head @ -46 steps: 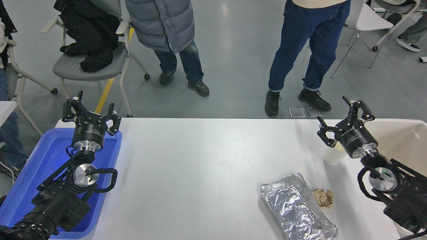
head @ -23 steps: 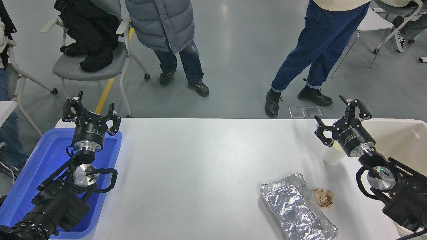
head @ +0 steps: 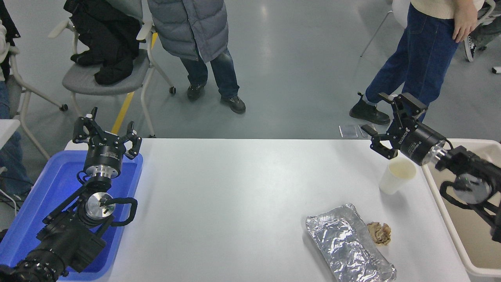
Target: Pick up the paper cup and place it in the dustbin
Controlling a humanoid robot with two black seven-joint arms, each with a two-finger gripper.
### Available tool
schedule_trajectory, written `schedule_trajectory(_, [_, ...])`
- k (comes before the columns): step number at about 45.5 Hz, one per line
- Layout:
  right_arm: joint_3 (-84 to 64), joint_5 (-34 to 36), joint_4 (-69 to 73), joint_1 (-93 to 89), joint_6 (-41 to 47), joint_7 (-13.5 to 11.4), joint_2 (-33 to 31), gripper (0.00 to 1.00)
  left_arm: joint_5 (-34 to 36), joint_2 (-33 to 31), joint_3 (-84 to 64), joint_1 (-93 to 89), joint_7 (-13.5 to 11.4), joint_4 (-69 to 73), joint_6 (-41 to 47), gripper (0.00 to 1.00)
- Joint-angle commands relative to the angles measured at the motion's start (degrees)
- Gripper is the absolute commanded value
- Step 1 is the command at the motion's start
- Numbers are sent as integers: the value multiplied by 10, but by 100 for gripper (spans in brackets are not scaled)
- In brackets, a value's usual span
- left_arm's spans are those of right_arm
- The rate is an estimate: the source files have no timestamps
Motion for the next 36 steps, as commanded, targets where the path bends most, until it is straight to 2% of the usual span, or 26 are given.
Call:
schedule_trajectory(1, [-182, -109, 106, 129, -14, -21, -102, 100, 0, 0, 0, 0, 0, 0, 0, 99])
schedule_trajectory(7, [-385, -159, 145, 284, -13, -21, -130, 100, 0, 0, 0, 0, 0, 0, 0, 99])
schedule_trajectory(9, [-498, -173, 165, 373, -13, -21, -130, 100, 0, 0, 0, 0, 0, 0, 0, 99])
schedule_trajectory(18, [-776, -179, 223, 601, -10, -21, -70, 100, 0, 0, 0, 0, 0, 0, 0, 99])
schedule_trajectory(28, [-958, -179, 319, 773, 1, -22, 21, 100, 0, 0, 0, 0, 0, 0, 0, 99])
schedule_trajectory(36, [-1018, -177, 379, 881, 84, -22, 52, 100, 0, 0, 0, 0, 0, 0, 0, 99])
